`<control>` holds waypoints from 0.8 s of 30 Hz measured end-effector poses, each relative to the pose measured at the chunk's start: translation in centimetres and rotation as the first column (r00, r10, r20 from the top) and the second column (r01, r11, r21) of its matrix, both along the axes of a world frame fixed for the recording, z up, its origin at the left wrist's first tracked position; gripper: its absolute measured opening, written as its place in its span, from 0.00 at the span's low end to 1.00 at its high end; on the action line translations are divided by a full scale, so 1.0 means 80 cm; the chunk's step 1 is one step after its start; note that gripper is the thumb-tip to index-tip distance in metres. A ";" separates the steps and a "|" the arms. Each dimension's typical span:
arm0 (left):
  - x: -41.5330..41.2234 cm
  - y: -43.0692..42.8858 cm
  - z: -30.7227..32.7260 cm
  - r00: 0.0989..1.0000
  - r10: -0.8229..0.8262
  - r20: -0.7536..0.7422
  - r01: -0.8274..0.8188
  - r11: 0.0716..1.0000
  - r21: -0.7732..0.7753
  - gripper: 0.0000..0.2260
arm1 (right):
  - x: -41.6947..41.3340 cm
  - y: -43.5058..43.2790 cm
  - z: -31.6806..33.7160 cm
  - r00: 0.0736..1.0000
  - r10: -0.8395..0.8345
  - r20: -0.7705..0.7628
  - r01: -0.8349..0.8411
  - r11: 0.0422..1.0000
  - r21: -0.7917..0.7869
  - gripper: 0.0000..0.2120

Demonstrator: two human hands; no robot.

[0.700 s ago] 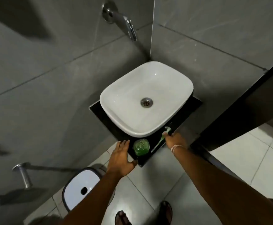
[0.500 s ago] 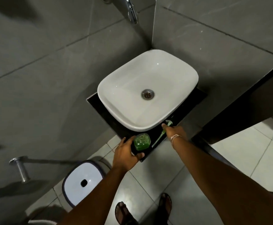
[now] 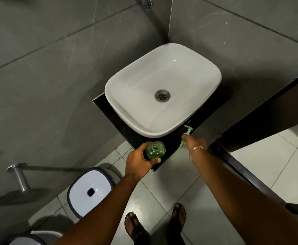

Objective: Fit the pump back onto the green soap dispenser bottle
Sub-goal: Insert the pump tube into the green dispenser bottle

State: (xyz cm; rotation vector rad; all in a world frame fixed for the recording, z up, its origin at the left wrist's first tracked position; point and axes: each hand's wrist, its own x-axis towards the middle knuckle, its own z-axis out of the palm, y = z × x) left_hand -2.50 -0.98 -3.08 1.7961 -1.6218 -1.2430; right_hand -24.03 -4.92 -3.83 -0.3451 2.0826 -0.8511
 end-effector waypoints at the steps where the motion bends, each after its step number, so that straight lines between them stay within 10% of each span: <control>1: 0.001 0.001 0.001 1.000 -0.011 0.009 0.011 1.000 -0.002 0.31 | 0.000 0.008 0.006 0.999 -0.037 0.028 0.038 0.999 -0.036 0.13; 12: 0.009 -0.006 0.001 0.978 -0.155 0.139 0.161 0.986 -0.036 0.39 | 0.031 0.083 0.132 0.991 0.136 0.002 -0.103 0.758 -0.645 0.07; 24: 0.013 -0.008 -0.013 0.945 -0.205 0.256 0.235 0.968 -0.092 0.42 | 0.078 0.073 0.117 0.939 0.271 -0.214 -0.345 0.724 -0.597 0.14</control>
